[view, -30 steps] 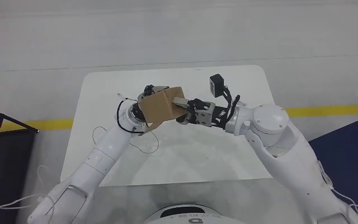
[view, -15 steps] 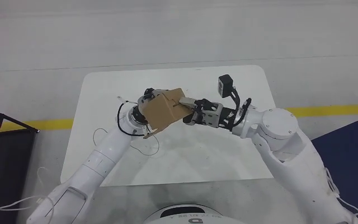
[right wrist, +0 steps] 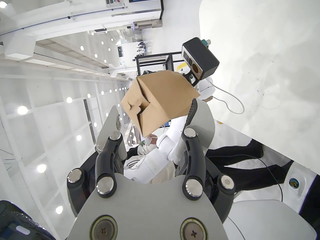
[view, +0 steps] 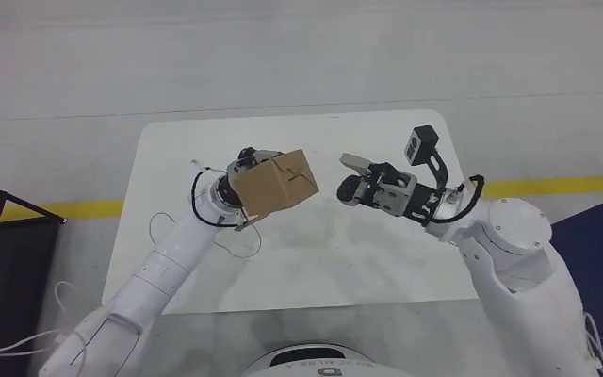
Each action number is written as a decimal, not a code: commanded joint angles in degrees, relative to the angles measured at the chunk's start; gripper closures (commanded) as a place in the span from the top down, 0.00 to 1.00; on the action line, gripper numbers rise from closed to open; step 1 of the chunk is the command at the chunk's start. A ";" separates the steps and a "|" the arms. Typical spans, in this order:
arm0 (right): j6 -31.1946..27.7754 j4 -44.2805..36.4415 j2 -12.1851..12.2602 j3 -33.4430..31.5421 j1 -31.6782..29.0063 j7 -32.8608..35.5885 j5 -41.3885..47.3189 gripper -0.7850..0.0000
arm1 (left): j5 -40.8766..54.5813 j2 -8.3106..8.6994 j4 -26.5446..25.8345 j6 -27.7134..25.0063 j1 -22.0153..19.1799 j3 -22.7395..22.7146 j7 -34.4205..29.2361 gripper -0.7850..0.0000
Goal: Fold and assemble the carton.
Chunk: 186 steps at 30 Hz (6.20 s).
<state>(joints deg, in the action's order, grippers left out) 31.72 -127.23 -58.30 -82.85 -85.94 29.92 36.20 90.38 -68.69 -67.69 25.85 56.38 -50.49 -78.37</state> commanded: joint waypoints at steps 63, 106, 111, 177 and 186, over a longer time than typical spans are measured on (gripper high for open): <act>-12.57 0.68 -0.43 1.21 -12.68 1.98 -11.24 1.00 | -11.87 34.27 -27.79 -26.64 21.96 -9.86 24.06 1.00; -24.82 11.51 -4.11 27.71 -1.08 -19.96 -63.69 1.00 | -20.56 23.31 -25.84 -33.71 20.62 -0.16 59.52 1.00; -24.82 11.51 -4.11 27.71 -1.08 -19.96 -63.69 1.00 | -19.87 23.58 -26.33 -36.79 23.89 -3.84 57.27 1.00; -11.45 41.98 -20.17 50.49 21.34 -11.63 -112.64 0.65 | -18.00 15.71 -17.42 -28.40 22.18 -10.48 50.12 1.00; -12.24 41.39 -20.97 49.91 20.54 -10.26 -116.65 0.49 | -16.18 14.72 -16.89 -30.37 22.98 -12.02 46.50 1.00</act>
<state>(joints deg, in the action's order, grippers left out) 19.58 -85.70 -79.19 -32.73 -65.26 19.71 -80.32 73.78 -53.89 -84.66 -4.02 79.01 -62.12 -31.08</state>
